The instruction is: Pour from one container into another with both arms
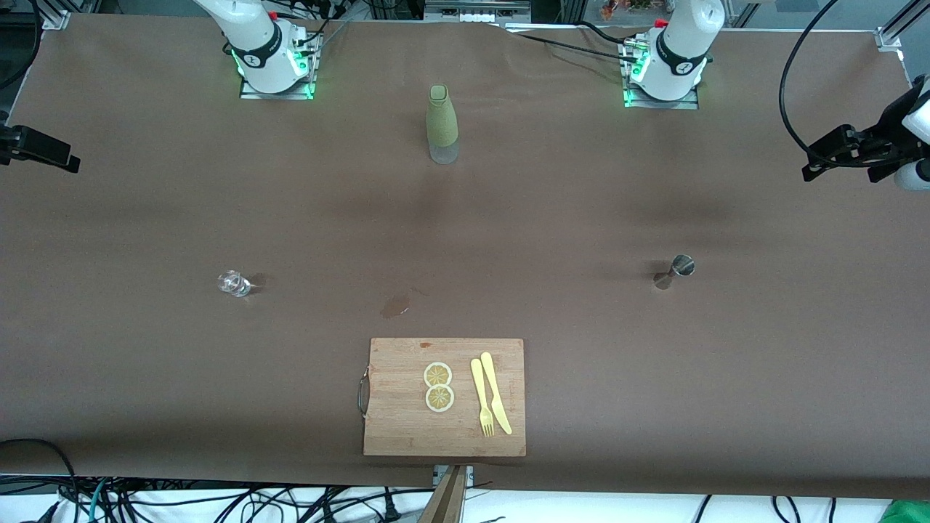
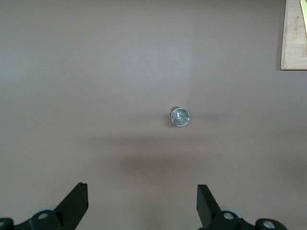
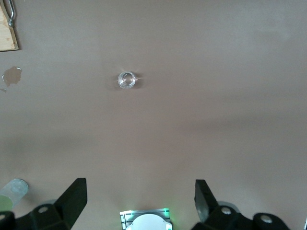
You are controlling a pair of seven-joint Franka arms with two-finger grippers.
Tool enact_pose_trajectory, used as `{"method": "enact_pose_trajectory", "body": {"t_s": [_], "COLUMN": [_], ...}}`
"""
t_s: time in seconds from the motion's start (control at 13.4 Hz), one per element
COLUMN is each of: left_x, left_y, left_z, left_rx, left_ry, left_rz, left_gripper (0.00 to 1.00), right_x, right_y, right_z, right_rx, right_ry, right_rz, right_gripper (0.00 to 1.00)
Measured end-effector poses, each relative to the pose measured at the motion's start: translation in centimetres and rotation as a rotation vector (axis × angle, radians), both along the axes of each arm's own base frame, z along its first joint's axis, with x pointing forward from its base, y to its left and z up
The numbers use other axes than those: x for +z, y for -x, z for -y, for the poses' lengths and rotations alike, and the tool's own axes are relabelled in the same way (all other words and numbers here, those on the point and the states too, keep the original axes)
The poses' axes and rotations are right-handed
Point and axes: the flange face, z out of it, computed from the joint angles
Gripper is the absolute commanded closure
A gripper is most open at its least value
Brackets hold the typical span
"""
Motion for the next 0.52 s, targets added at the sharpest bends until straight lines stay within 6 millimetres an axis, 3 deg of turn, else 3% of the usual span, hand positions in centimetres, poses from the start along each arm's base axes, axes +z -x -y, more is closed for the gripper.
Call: {"method": "enact_pose_trajectory", "body": {"t_s": [0.52], "left_x": [-0.16], "left_y": [0.23], "left_z": [0.0], "left_rx": [-0.025], "left_ry": [0.001], "left_rz": [-0.019], "left_gripper": [0.0], "right_x": [-0.16], "right_y": [-0.31], "right_z": [-0.43], "right_rx": [0.011], "right_ry": [-0.001], "right_rz": [0.008], "right_gripper": [0.0]}}
